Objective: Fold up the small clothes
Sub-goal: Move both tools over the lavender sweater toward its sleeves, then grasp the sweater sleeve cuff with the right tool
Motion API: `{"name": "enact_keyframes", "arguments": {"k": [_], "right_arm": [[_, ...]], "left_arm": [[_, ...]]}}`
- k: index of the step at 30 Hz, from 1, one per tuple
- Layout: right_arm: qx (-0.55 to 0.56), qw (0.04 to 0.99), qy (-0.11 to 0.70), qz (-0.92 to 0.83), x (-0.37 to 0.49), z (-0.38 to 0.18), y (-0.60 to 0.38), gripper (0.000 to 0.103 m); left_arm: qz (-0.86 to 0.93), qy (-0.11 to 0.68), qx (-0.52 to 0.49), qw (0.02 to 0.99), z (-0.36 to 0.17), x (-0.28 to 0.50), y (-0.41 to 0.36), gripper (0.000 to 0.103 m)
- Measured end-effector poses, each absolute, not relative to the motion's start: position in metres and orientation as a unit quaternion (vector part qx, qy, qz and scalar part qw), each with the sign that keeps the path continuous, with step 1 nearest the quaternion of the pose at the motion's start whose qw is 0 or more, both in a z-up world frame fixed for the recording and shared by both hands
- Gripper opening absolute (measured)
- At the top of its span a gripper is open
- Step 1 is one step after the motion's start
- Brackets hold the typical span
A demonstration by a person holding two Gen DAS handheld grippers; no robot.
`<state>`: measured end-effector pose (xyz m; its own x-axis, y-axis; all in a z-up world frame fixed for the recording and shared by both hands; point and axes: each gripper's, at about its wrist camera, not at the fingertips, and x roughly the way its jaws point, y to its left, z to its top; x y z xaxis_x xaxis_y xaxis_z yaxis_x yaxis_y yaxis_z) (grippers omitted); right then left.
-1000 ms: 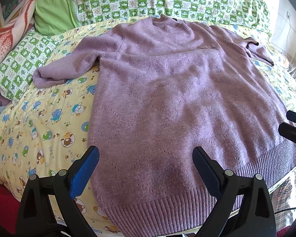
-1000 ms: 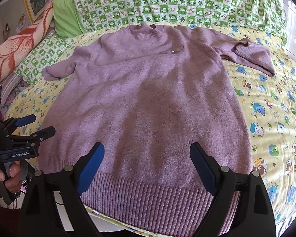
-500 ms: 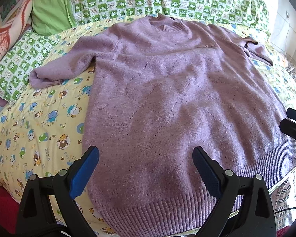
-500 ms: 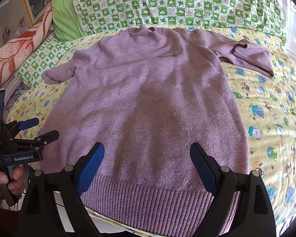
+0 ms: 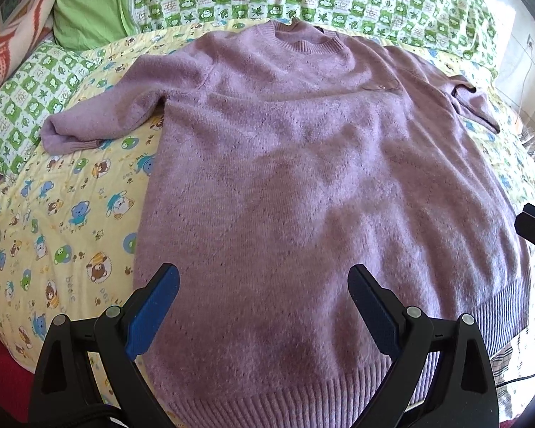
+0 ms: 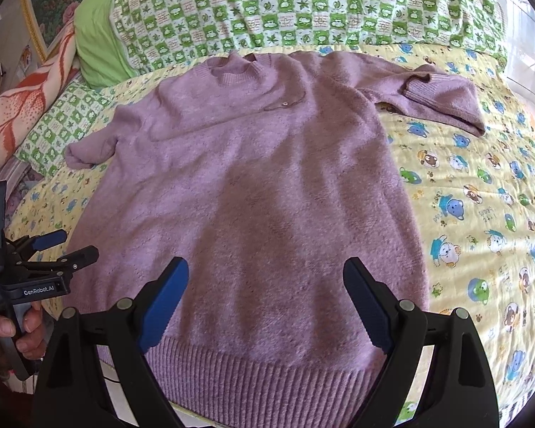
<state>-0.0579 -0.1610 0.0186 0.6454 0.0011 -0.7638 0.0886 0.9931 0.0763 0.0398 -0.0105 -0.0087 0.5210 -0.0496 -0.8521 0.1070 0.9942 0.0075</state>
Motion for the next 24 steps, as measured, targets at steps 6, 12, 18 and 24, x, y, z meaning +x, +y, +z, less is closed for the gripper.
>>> {"name": "enact_keyframes", "arguments": {"k": [6,12,18,24], "right_arm": [[0.069,0.901,0.426,-0.039,-0.044,0.022,-0.184,0.089],[0.087,0.9,0.422,-0.063,-0.021,0.03,-0.216,0.089],[0.113,0.902,0.404,-0.099,0.013,0.044,-0.265,0.089],[0.13,0.906,0.38,-0.137,0.054,0.061,-0.318,0.089]], "left_arm": [[-0.047,0.486,0.023,0.872,-0.007,0.063,-0.017,0.096],[-0.048,0.487,0.023,0.872,-0.002,0.094,-0.028,0.096],[-0.049,0.482,0.011,0.875,0.005,0.135,-0.035,0.096],[-0.054,0.471,0.001,0.88,0.017,0.183,-0.043,0.096]]}}
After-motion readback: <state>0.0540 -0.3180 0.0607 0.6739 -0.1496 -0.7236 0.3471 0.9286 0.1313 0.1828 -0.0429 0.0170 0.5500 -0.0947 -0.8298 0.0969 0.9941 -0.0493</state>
